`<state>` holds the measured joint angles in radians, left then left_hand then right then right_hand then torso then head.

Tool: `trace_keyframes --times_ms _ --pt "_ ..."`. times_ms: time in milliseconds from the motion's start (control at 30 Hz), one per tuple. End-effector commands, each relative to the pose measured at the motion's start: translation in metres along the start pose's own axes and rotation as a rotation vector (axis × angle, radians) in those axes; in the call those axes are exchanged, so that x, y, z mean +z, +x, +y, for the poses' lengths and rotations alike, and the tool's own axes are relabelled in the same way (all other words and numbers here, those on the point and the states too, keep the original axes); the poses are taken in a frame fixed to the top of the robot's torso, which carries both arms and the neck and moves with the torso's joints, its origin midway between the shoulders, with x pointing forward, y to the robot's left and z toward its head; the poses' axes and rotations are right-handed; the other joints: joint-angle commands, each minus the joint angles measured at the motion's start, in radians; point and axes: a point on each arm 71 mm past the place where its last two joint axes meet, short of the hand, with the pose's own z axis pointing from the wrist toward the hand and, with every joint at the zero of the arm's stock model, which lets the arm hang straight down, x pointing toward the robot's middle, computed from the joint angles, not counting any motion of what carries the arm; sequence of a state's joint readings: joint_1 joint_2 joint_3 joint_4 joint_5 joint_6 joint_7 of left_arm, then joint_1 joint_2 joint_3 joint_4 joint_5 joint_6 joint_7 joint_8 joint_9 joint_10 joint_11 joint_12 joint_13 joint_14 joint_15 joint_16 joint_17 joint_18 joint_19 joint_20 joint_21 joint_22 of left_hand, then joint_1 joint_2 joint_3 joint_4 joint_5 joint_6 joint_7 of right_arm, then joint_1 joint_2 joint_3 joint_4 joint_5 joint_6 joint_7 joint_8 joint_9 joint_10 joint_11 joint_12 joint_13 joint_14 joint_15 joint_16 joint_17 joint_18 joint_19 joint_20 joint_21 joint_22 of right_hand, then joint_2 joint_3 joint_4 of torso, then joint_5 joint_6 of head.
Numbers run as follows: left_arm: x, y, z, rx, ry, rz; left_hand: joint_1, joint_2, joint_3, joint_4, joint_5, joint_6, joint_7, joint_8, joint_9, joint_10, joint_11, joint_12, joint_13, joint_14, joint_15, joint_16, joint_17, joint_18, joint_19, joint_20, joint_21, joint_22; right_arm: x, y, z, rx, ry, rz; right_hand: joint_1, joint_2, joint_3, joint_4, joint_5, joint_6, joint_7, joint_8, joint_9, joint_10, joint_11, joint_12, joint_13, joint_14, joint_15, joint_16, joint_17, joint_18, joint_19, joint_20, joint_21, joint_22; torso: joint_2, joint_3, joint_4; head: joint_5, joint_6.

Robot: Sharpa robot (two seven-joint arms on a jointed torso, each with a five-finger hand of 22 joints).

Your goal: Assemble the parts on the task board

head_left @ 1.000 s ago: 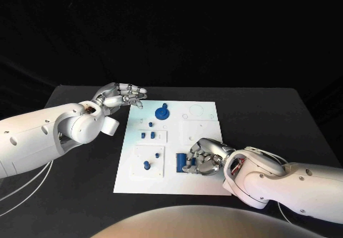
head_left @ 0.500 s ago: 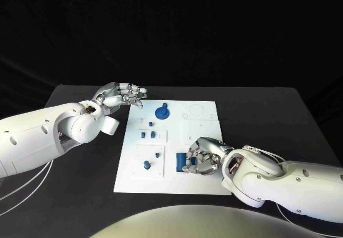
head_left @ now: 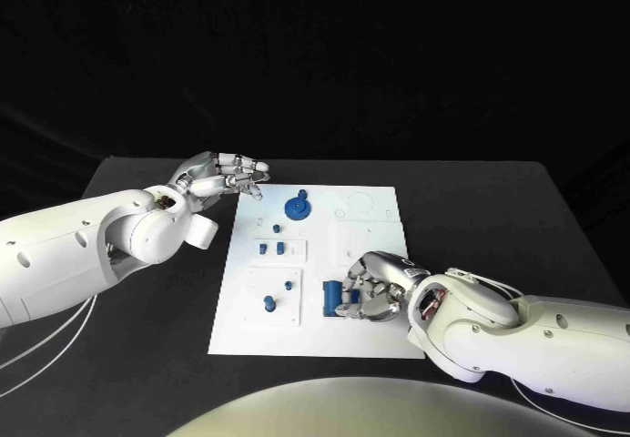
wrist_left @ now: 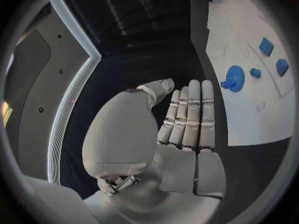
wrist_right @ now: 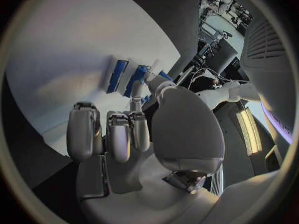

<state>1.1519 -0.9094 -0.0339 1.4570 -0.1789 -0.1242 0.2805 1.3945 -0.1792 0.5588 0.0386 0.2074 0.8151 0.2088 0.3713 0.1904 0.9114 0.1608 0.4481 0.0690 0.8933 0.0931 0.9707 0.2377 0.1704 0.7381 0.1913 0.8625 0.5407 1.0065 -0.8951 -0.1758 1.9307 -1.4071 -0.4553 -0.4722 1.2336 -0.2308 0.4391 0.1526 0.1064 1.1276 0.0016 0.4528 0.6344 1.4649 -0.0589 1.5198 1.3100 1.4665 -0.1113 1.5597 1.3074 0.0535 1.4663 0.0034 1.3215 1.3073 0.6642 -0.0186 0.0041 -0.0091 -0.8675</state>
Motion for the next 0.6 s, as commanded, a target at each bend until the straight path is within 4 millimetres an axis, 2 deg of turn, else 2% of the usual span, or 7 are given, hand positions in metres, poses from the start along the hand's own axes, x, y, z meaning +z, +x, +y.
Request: trace_keyframes --times_ms 33,233,333,400,433,467,600 --pt "0.0003 0.0024 -0.0013 -0.003 0.01 0.018 -0.003 0.003 -0.003 0.0 0.002 -0.007 0.016 -0.001 -0.001 -0.01 0.0 0.005 0.001 -0.004 0.0 -0.002 -0.001 0.011 0.008 0.001 -0.005 -0.001 -0.0007 -0.0021 -0.003 -0.008 0.012 -0.025 0.011 -0.001 0.0 -0.005 0.007 0.005 0.0 0.004 0.0 0.094 -0.006 0.006 0.238 0.101 -0.005 0.004 0.244 -0.008 0.036 -0.005 0.005 0.204 0.0 -0.0004 -0.0003 0.0 0.001" --pt "0.0002 0.002 -0.0012 -0.003 0.01 0.017 -0.003 0.003 -0.003 0.0 0.002 -0.007 0.016 -0.001 -0.001 -0.01 0.0 0.005 0.001 -0.004 0.0 -0.002 -0.001 0.011 0.008 0.001 -0.005 -0.001 -0.0043 -0.0033 -0.0046 0.026 -0.001 -0.02 0.004 -0.006 -0.004 -0.001 0.005 0.003 0.002 0.004 -0.001 0.092 -0.005 -0.002 0.234 0.099 -0.005 0.001 0.237 -0.007 0.033 -0.005 -0.005 0.202 -0.001 -0.0001 0.0 0.0 0.003" --pt "0.0002 0.0017 -0.0012 -0.003 0.01 0.016 -0.003 0.003 -0.003 0.0 0.002 -0.007 0.016 -0.001 -0.001 -0.01 0.0 0.005 0.001 -0.004 0.0 -0.002 -0.001 0.011 0.008 0.001 -0.005 -0.001 -0.0067 -0.0039 -0.0052 0.081 -0.033 -0.004 0.002 -0.011 -0.007 0.0 0.005 -0.005 0.004 0.0 -0.003 0.087 -0.003 -0.021 0.225 0.095 -0.004 -0.006 0.217 -0.002 0.025 -0.005 -0.03 0.196 -0.002 -0.0011 -0.0008 0.001 0.006" --pt "0.0003 0.0016 -0.0011 -0.002 0.01 0.015 -0.003 0.003 -0.003 0.0 0.002 -0.007 0.016 -0.001 -0.001 -0.01 0.0 0.005 0.001 -0.004 0.0 -0.002 -0.001 0.011 0.008 0.001 -0.005 -0.001 -0.0076 -0.0038 -0.0053 0.142 -0.062 0.022 0.009 -0.014 -0.007 -0.002 0.005 -0.022 0.012 -0.006 -0.007 0.078 0.004 -0.049 0.211 0.088 0.001 -0.02 0.185 0.006 0.009 -0.002 -0.078 0.184 -0.003 -0.0019 -0.0018 0.001 0.007" --pt "0.0003 0.0016 -0.0011 -0.002 0.01 0.015 -0.003 0.003 -0.003 0.0 0.002 -0.007 0.016 -0.001 -0.001 -0.01 0.0 0.005 0.001 -0.004 0.0 -0.002 -0.001 0.011 0.008 0.001 -0.005 -0.001 -0.0077 -0.0037 -0.0055 0.174 -0.069 0.034 0.016 -0.016 -0.01 -0.004 0.005 -0.042 0.023 -0.012 -0.009 0.06 0.014 -0.099 0.187 0.082 0.008 -0.032 0.156 0.015 -0.01 0.003 -0.132 0.17 -0.003 -0.0019 -0.0018 0.0 0.01" --pt "0.0004 0.0016 -0.0011 -0.002 0.01 0.015 -0.003 0.003 -0.003 0.0 0.002 -0.007 0.016 -0.001 -0.001 -0.01 0.0 0.005 0.001 -0.004 0.0 -0.002 -0.001 0.011 0.008 0.001 -0.005 -0.001 -0.0077 -0.0038 -0.0057 0.191 -0.072 0.039 0.016 -0.016 -0.01 -0.004 0.005 -0.042 0.023 -0.012 -0.009 0.06 0.014 -0.099 0.187 0.082 0.008 -0.032 0.156 0.015 -0.01 0.003 -0.132 0.17 -0.004 -0.0023 -0.0022 0.0 0.011" --pt "0.0013 0.0023 -0.0009 -0.005 0.011 0.016 -0.003 0.003 -0.003 0.0 0.002 -0.007 0.016 -0.001 -0.001 -0.01 0.0 0.005 0.001 -0.004 0.0 -0.002 -0.001 0.011 0.008 0.001 -0.005 -0.001 -0.0072 -0.0062 -0.0064 0.342 -0.121 0.063 0.036 -0.023 -0.026 -0.014 0.003 -0.1 0.05 -0.018 -0.008 0.04 0.036 -0.137 0.169 0.074 0.027 -0.051 0.118 0.029 -0.041 0.019 -0.221 0.148 -0.006 -0.0032 -0.0022 0.0 0.019"
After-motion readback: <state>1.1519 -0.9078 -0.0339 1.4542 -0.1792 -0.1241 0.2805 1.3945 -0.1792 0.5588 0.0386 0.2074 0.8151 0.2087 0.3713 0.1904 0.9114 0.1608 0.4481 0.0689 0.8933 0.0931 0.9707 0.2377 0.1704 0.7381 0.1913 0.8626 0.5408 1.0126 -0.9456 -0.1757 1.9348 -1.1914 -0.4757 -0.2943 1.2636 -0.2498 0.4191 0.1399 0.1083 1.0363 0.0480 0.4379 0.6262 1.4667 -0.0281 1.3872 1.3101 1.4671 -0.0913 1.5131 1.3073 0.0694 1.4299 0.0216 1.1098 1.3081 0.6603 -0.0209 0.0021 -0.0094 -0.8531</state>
